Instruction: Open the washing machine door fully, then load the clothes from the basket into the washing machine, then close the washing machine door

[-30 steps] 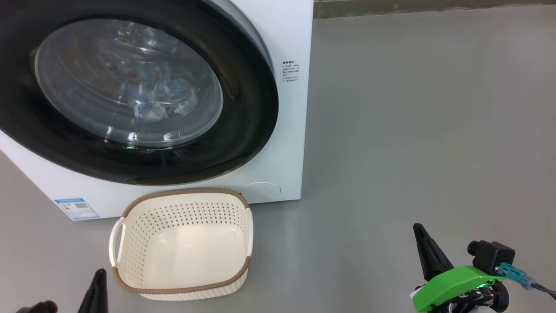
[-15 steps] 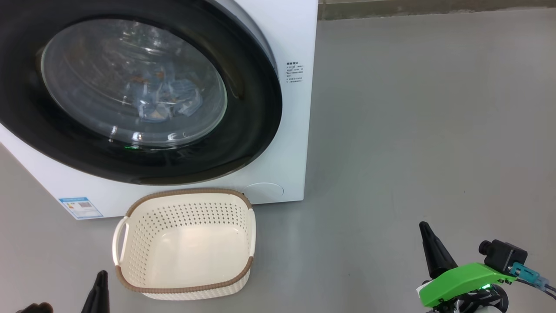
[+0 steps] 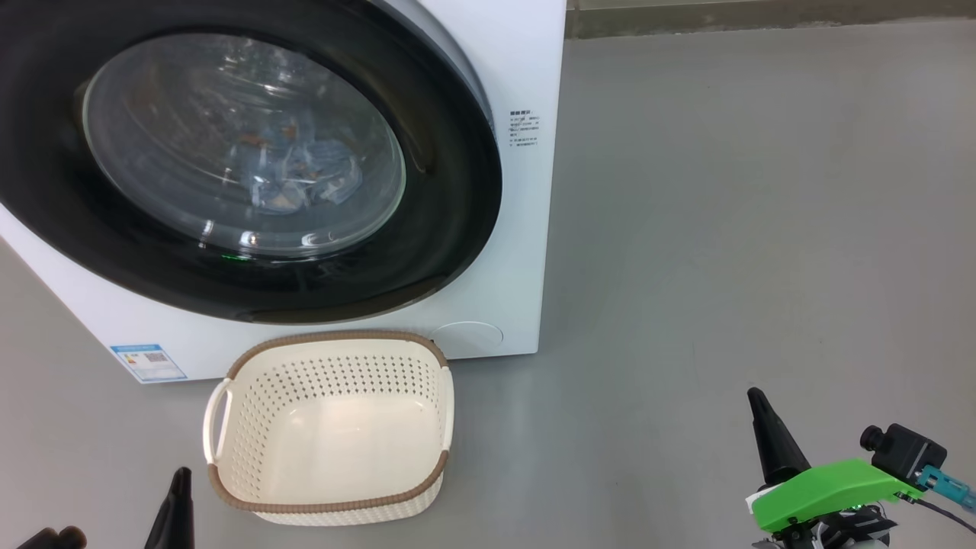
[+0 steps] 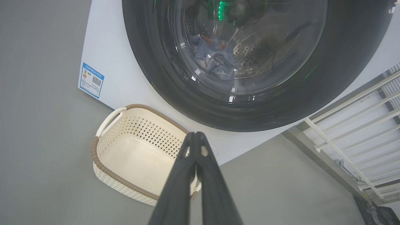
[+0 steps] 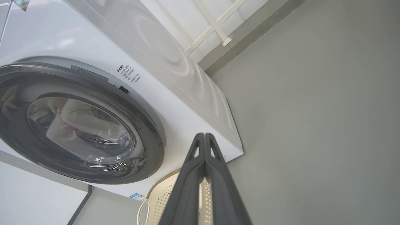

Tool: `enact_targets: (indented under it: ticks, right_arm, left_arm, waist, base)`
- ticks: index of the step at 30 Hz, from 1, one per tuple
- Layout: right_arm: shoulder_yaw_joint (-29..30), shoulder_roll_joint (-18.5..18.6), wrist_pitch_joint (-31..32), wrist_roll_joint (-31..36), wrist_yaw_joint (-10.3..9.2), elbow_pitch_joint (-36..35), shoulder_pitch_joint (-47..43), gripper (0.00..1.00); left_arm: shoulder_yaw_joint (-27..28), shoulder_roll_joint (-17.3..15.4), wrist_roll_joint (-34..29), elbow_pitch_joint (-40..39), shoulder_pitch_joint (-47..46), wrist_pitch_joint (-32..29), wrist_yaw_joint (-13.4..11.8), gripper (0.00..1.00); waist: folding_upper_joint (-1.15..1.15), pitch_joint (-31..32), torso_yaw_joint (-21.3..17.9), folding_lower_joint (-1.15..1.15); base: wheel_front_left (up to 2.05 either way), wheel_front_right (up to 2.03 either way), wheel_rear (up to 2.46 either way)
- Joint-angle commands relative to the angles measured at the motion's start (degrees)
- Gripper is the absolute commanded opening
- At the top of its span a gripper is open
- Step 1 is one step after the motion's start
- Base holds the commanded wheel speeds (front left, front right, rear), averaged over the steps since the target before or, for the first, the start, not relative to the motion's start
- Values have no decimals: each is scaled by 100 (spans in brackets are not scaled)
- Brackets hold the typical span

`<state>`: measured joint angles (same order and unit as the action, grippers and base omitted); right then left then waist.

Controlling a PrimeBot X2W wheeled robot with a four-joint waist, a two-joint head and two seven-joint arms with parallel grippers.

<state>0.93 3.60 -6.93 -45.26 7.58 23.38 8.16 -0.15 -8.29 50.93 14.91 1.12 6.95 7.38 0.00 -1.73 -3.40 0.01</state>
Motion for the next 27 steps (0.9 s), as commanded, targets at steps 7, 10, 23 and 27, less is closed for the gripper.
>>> enact_targets:
  ticks: [7, 10, 23, 27]
  right_arm:
    - [44, -2, 152, -536, -4, -245, 49, 0]
    - [67, -5, 203, -713, -4, -274, 39, 0]
    - [163, -18, 425, -1482, -5, -403, -7, 0]
    - [186, -21, 476, -1659, -5, -432, -18, 0]
  left_arm:
    - [184, -26, 453, -103, -271, -157, 5, 0]
    - [205, -2, 609, -103, -291, -208, 6, 0]
    - [295, 103, 1289, -100, -376, -429, 7, 0]
    - [316, 127, 1446, -99, -395, -479, 7, 0]
  waist:
    - [0, 16, 33, 0]
    - [0, 22, 46, 0]
    - [0, 47, 103, 0]
    - [0, 53, 116, 0]
  base:
    - [0, 0, 0]
    - [0, 0, 0]
    - [0, 0, 0]
    - [0, 0, 0]
